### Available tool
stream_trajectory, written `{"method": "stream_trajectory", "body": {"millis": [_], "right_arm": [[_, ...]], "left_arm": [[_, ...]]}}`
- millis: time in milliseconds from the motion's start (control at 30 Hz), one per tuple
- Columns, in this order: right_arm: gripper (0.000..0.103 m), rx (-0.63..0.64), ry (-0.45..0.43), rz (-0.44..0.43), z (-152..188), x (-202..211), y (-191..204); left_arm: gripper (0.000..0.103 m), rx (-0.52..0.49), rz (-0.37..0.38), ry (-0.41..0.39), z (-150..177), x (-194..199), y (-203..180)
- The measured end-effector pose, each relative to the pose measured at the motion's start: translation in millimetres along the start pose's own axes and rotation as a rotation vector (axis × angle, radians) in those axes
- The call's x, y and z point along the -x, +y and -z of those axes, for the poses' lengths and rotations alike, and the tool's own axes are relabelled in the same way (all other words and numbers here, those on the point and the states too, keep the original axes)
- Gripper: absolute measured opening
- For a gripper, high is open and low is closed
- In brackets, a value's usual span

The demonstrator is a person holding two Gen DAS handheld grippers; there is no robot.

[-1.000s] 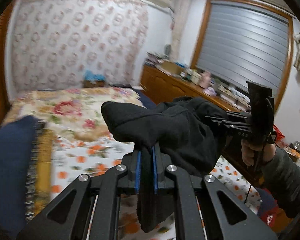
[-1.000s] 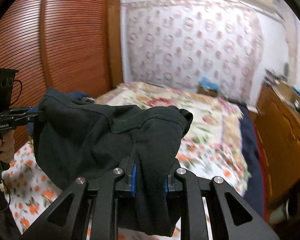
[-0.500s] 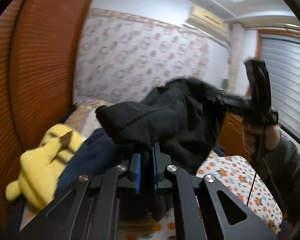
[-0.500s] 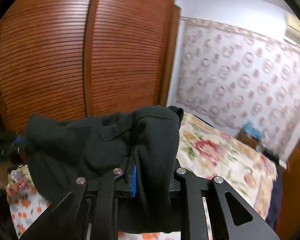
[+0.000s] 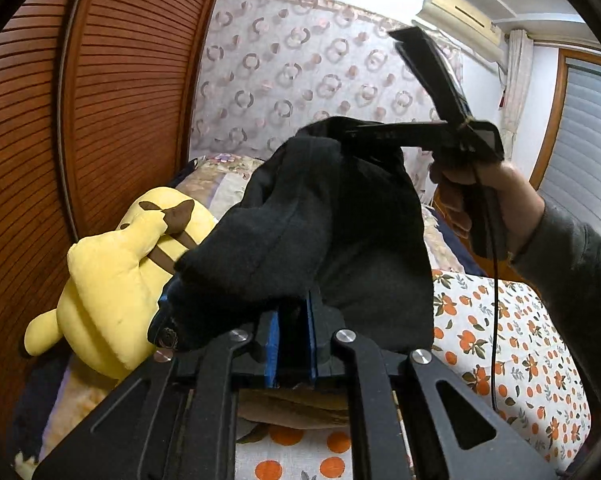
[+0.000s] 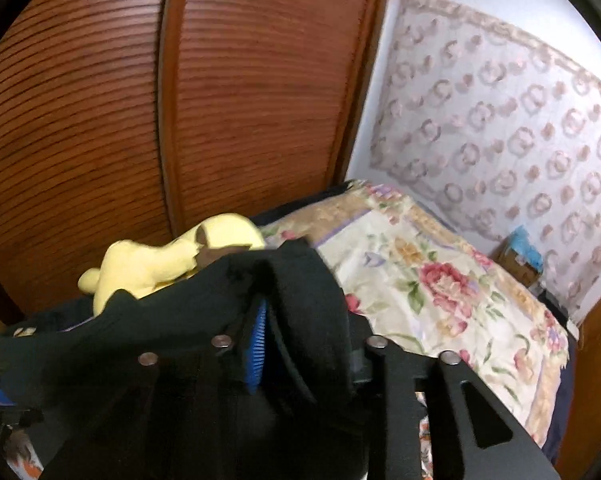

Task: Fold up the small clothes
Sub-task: 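Carry the folded shirt with both tools onto the clothes stack and release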

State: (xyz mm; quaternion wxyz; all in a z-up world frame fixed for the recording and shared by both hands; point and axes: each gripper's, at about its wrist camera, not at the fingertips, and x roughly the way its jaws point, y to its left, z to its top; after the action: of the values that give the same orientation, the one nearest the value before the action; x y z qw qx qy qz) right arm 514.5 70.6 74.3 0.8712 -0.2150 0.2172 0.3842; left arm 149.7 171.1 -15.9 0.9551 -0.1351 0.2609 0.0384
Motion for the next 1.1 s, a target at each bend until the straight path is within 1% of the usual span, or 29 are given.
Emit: {"method": "stream_trajectory", "body": {"millis": [67, 100, 133, 200, 233, 267, 300, 333, 367, 433, 467, 567, 600, 667, 767, 833, 933, 967, 1000, 1100], "right_arm": [[0.044, -0.042, -0.038, 0.003, 3, 12, -9], [0.044, -0.060, -0.053, 0.003, 6, 18, -4], [0.044, -0.078, -0.066, 0.007, 9, 22, -6], [0.045, -0.105, -0.088, 0.007, 17, 32, -8], [0.045, -0.111, -0.096, 0.007, 19, 35, -6], [0.047, -0.115, -0.106, 0.007, 22, 38, -7], [0.052, -0.115, -0.109, 0.004, 27, 38, -1], [0.053, -0.114, -0.108, -0.011, 30, 37, 0], [0.053, -0.117, -0.102, -0.034, 39, 38, 15], [0.053, -0.133, -0.073, -0.092, 54, 37, 23], [0.053, -0.142, -0.048, -0.121, 57, 31, 22], [0.053, -0.146, 0.019, -0.128, 70, 2, 28], [0.053, -0.151, 0.025, -0.121, 73, -5, 30], [0.053, -0.189, 0.022, -0.121, 76, -13, 27], [0.053, -0.245, 0.007, -0.130, 75, -4, 19], [0.053, -0.241, -0.007, -0.108, 78, 9, 19], [0.053, -0.224, -0.050, -0.069, 88, 52, 28], [0.053, -0.229, -0.066, -0.056, 101, 77, 41], [0.053, -0.232, -0.078, -0.042, 107, 93, 48], [0.053, -0.241, -0.111, -0.018, 134, 146, 61]], "left_arm": [[0.017, -0.020, -0.011, -0.012, -3, 2, 0], [0.022, -0.029, -0.015, -0.016, -2, 13, 2], [0.027, -0.038, -0.017, -0.015, -2, 15, 2], [0.049, -0.045, -0.006, -0.021, -4, 18, 3], [0.053, -0.049, 0.001, -0.029, -5, 20, 3], [0.065, -0.051, -0.001, -0.035, -7, 22, 4], [0.082, -0.048, -0.004, -0.039, -8, 23, 6], [0.086, -0.046, -0.007, -0.051, -10, 26, 7], [0.089, -0.049, -0.011, -0.062, -10, 29, 6], [0.096, -0.056, -0.028, -0.073, -11, 34, 7], [0.102, -0.057, -0.029, -0.075, -11, 35, 8], [0.103, -0.072, -0.038, -0.071, -13, 37, 7], [0.103, -0.074, -0.041, -0.071, -13, 37, 7], [0.103, -0.077, -0.043, -0.071, -12, 40, 4], [0.103, -0.096, -0.041, -0.074, -11, 43, -1], [0.103, -0.112, -0.041, -0.080, -11, 47, -8], [0.103, -0.129, -0.027, -0.080, -9, 50, -21], [0.103, -0.136, -0.033, -0.080, -9, 50, -26], [0.103, -0.143, -0.040, -0.082, -8, 50, -31], [0.103, -0.166, -0.037, -0.081, -6, 50, -49]]}}
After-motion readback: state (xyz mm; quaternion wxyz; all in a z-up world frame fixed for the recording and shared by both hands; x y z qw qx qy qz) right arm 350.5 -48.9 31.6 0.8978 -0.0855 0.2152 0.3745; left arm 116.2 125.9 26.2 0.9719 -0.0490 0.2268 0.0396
